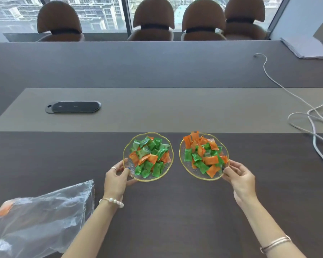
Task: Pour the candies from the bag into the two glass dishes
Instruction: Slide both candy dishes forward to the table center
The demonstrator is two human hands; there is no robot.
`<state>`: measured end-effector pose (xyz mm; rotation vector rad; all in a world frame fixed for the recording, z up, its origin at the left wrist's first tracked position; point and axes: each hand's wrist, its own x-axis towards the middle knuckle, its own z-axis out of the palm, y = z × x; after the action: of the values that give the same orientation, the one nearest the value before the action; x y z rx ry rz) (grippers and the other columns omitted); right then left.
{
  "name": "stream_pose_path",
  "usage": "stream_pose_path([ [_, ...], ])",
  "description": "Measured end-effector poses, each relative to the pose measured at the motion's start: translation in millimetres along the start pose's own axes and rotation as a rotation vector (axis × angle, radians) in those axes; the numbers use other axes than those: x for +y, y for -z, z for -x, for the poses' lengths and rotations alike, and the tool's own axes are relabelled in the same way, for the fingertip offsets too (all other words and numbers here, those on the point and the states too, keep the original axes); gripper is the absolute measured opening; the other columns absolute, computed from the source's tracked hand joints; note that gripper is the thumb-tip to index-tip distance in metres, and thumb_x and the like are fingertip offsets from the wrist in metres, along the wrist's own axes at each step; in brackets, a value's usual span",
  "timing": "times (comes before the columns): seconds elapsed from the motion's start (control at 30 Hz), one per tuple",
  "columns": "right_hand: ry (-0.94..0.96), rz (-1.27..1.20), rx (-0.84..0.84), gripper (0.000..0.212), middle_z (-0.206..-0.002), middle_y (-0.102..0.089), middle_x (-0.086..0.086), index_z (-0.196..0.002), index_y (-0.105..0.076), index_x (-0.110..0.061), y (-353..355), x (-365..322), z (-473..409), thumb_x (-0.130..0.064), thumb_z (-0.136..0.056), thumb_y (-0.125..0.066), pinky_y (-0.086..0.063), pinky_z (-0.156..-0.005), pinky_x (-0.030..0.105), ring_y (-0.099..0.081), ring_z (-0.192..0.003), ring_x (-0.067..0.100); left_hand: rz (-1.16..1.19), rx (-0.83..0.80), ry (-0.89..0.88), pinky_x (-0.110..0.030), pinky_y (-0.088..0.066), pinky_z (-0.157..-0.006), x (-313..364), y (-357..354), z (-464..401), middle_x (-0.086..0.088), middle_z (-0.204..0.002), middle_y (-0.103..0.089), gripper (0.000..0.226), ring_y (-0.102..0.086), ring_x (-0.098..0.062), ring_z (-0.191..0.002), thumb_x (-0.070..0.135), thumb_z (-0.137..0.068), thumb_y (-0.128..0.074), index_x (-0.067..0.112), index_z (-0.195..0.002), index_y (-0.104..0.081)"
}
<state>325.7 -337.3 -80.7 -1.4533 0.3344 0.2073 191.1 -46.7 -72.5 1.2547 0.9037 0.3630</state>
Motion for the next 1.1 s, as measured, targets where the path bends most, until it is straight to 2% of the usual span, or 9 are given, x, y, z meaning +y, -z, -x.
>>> stream_pose_path([
  [0.13,0.016,-0.004,0.018,0.020,-0.082,-0.066,0.006,-0.091,-0.062,-0.008,-39.5,-13.2,-46.6,0.008,-0.078,-0.058,-0.051,-0.051,0.015,-0.065,-0.056,0.003,0.003,-0.012,-0.014,-0.026,-0.058,-0.053,21.6,-19.8,-54.5,-0.008,-0.085,-0.067,0.035,-0.067,-0.013,-0.069,-0.005,-0.086,-0.046,0.003,-0.118,-0.057],
  [0.27,0.016,0.009,0.021,0.018,-0.081,-0.066,0.006,-0.089,-0.062,-0.008,-68.9,-14.8,-84.3,0.006,-0.078,-0.060,-0.051,-0.050,0.015,-0.066,-0.055,0.002,-0.014,-0.014,-0.008,-0.026,-0.058,-0.054,28.8,-36.6,-103.4,-0.008,-0.085,-0.068,0.035,-0.067,-0.020,-0.075,-0.004,-0.085,-0.048,0.001,-0.118,-0.058],
  [0.33,0.011,0.013,0.028,0.019,-0.081,-0.066,0.006,-0.093,-0.062,-0.006,-81.0,-14.9,-100.4,0.006,-0.077,-0.061,-0.052,-0.051,0.016,-0.066,-0.056,0.003,-0.014,-0.020,-0.001,-0.026,-0.058,-0.055,29.0,-44.7,-124.6,-0.008,-0.085,-0.068,0.034,-0.068,-0.015,-0.069,-0.003,-0.085,-0.049,0.001,-0.117,-0.058],
  [0.53,-0.008,-0.007,0.035,0.018,-0.083,-0.066,0.006,-0.085,-0.061,-0.012,-114.0,-19.8,-143.5,0.005,-0.078,-0.060,-0.052,-0.051,0.016,-0.065,-0.071,0.017,0.000,-0.045,0.003,-0.024,-0.058,-0.055,32.4,-66.4,-180.3,-0.010,-0.091,-0.069,0.035,-0.071,-0.011,-0.061,-0.004,-0.084,-0.047,0.000,-0.116,-0.060],
  [0.7,-0.030,-0.020,0.048,0.017,-0.085,-0.066,0.006,-0.088,-0.060,-0.009,-140.1,-24.7,-181.0,0.005,-0.079,-0.061,-0.058,-0.060,0.021,-0.066,-0.076,0.020,0.002,-0.047,-0.010,-0.022,-0.057,-0.055,39.8,-84.0,-219.0,-0.012,-0.091,-0.068,0.036,-0.071,-0.011,-0.060,-0.004,-0.085,-0.045,0.001,-0.118,-0.058],
  [0.97,-0.012,0.006,0.058,0.020,-0.083,-0.065,0.005,-0.096,-0.059,-0.004,-169.2,-27.9,-226.2,0.005,-0.078,-0.062,-0.058,-0.055,0.021,-0.066,-0.073,0.017,-0.038,-0.011,-0.015,-0.019,-0.054,-0.048,46.6,-105.4,-263.1,-0.008,-0.081,-0.065,0.031,-0.067,-0.006,-0.051,-0.004,-0.086,-0.046,0.000,-0.115,-0.057],
  [1.1,-0.025,0.030,0.056,0.022,-0.084,-0.065,0.006,-0.097,-0.060,-0.003,-176.7,-23.1,-241.0,0.006,-0.076,-0.062,-0.058,-0.055,0.022,-0.066,-0.072,0.017,-0.050,0.003,-0.031,-0.020,-0.056,-0.049,40.6,-107.3,-275.2,-0.008,-0.079,-0.064,0.029,-0.067,-0.007,-0.051,-0.004,-0.086,-0.046,-0.001,-0.110,-0.060],
])
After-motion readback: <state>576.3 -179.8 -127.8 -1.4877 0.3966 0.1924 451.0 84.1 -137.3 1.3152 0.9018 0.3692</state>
